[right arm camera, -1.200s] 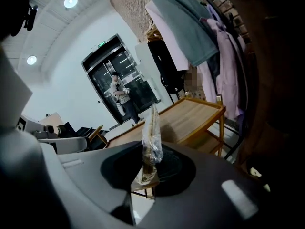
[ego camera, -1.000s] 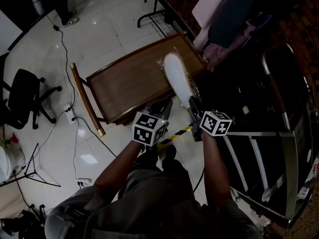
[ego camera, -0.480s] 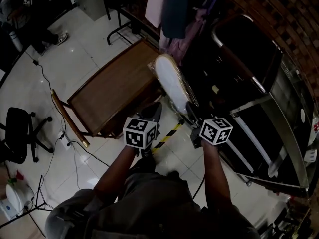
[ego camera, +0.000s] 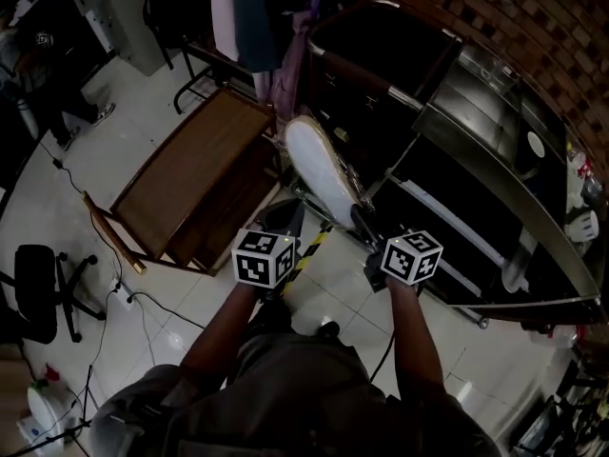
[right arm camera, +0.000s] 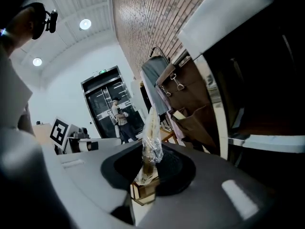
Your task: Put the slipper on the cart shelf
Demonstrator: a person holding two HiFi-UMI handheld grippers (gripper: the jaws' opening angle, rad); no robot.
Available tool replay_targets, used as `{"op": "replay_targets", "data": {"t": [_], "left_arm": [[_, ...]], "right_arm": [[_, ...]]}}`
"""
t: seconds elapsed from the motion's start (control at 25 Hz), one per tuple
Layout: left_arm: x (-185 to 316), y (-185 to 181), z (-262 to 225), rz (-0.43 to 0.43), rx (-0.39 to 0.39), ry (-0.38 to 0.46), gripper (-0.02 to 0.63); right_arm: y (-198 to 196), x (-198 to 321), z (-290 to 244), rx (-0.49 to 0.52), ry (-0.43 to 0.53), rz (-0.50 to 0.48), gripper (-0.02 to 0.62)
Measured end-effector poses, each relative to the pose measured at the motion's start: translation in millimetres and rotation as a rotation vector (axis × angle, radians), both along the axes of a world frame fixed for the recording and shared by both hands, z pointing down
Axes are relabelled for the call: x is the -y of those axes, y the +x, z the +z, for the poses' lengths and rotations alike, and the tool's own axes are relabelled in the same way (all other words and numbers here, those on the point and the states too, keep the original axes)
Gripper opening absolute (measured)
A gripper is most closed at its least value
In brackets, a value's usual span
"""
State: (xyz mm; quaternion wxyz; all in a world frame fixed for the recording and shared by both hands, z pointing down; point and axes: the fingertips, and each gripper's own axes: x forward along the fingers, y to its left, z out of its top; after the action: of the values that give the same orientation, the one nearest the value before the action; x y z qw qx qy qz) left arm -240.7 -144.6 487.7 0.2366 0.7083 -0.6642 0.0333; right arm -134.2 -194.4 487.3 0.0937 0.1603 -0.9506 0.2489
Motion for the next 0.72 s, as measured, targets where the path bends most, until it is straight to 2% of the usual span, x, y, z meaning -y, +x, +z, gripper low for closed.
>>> {"op": "replay_targets", "data": {"t": [0.32, 0.72], "left_arm": [[-7.1, 101.5, -4.9, 0.115, 0.014, 0.013, 0.008], [6.6, 226.9, -10.8, 0.325, 0.023, 0.042, 0.008]], "right_arm": [[110.7, -18.8, -6.1, -0.006, 0.035, 0.108, 0.054], [257.4, -32.3, -7.1, -0.031, 0.044, 0.351, 0.054]]}}
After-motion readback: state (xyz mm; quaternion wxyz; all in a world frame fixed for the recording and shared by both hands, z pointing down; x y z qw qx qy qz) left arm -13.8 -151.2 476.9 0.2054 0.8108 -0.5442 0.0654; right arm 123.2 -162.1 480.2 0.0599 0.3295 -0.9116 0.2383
